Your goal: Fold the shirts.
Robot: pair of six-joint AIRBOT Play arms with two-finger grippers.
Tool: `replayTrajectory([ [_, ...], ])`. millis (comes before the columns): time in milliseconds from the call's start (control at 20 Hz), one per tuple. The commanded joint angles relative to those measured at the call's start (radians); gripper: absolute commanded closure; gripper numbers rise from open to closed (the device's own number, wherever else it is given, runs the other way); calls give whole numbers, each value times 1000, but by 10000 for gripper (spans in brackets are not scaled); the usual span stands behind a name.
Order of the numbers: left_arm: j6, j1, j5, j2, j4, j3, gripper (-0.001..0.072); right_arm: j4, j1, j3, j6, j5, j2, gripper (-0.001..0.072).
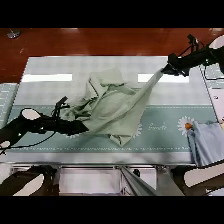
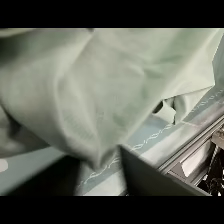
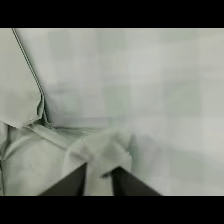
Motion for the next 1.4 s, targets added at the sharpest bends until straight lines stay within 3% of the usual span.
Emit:
replayTrajectory([
  [0, -21, 28, -39, 6, 48, 51, 7, 56, -25, 43, -15, 74, -34, 95],
  [100, -68, 155, -153, 10, 188, 156, 7, -3, -74, 52, -55, 168, 9, 95],
  [200, -85, 321, -180, 14, 278, 238, 7, -215, -119, 20, -64, 240, 92, 95],
  [300, -105, 469, -139, 7, 277, 242, 8, -299, -169, -132, -63, 203, 201, 95],
  [400, -118, 548, -125, -32, 228, 204, 7, -233, -200, -372, -61, 95, 312, 95],
  [450, -113, 551, -131, -60, 193, 188, 7, -183, -197, -513, -64, 36, 370, 95],
  [600, 17, 473, -151, -162, 21, 172, 7, -53, -112, -835, -121, -77, 486, 95],
  [850, 39, 283, -97, -323, -16, 204, 9, -15, 119, -1015, -114, -137, 520, 95],
  [900, 40, 265, -104, -343, -16, 220, 48, -14, 161, -1016, -96, -140, 520, 95],
  [950, 52, 254, -112, -354, -16, 235, 405, -10, 193, -1016, -84, -143, 520, 95],
  [1000, 102, 252, -125, -354, -20, 251, 679, -11, 227, -1016, -69, -145, 520, 95],
  [1350, 122, 261, -209, -352, -20, 325, 685, 10, 458, -1016, 37, -152, 491, 95],
])
